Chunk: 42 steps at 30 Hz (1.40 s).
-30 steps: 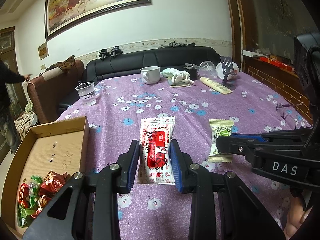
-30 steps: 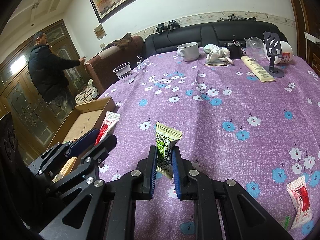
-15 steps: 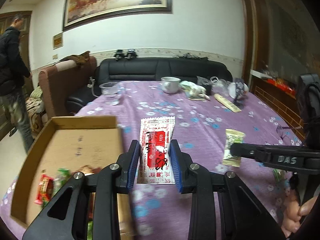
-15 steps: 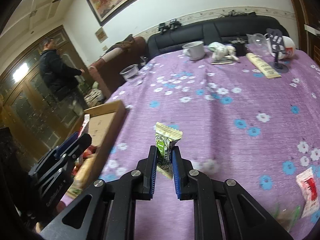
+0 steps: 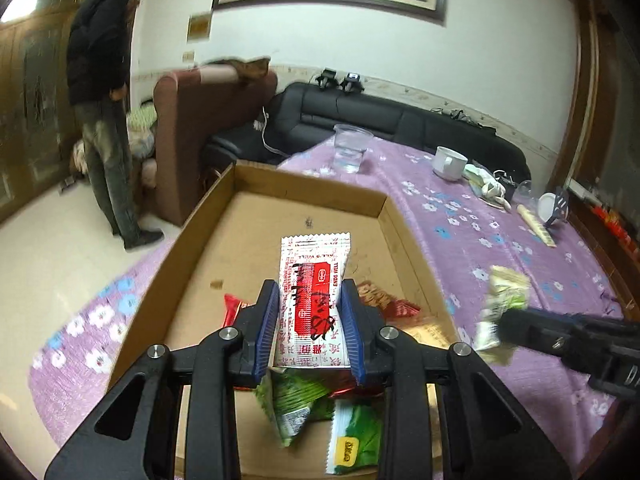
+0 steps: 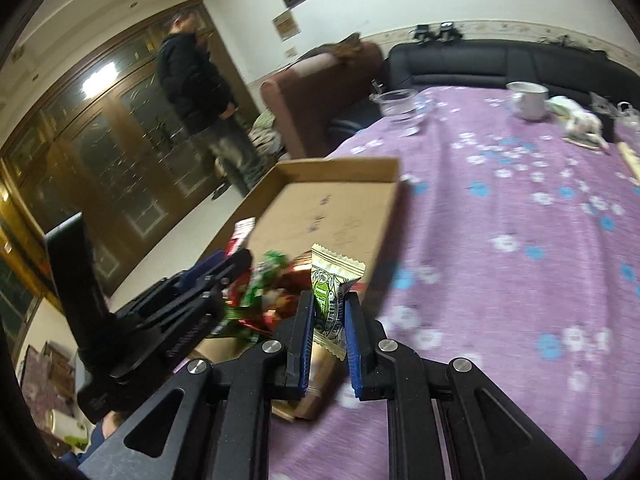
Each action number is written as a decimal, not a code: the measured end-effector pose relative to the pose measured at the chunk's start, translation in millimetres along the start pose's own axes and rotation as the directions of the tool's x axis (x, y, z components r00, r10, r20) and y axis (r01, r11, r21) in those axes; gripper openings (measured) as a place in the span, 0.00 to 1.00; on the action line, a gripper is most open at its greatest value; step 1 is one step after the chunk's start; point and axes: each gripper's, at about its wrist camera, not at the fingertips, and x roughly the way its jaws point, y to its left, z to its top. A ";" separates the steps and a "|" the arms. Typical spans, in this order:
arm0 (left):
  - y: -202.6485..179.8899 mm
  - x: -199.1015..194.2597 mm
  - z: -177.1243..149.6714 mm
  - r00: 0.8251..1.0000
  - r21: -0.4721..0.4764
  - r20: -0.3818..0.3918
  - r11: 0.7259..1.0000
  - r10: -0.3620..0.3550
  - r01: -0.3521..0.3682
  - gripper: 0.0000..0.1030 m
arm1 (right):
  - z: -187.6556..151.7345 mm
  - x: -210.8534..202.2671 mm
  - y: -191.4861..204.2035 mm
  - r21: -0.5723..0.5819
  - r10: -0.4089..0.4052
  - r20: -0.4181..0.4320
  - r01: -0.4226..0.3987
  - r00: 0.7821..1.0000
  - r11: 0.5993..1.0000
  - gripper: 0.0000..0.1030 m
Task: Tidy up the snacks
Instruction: 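Carry the sachet with the left gripper and candy with the right over the box, then open the left gripper to drop the sachet while the right drops the candy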
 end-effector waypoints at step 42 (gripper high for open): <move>15.0 17.4 -2.2 0.993 -0.064 -0.108 0.997 -0.049 0.042 0.41 | -14.3 16.9 9.9 -0.004 0.036 0.038 -0.036 0.999 0.999 0.29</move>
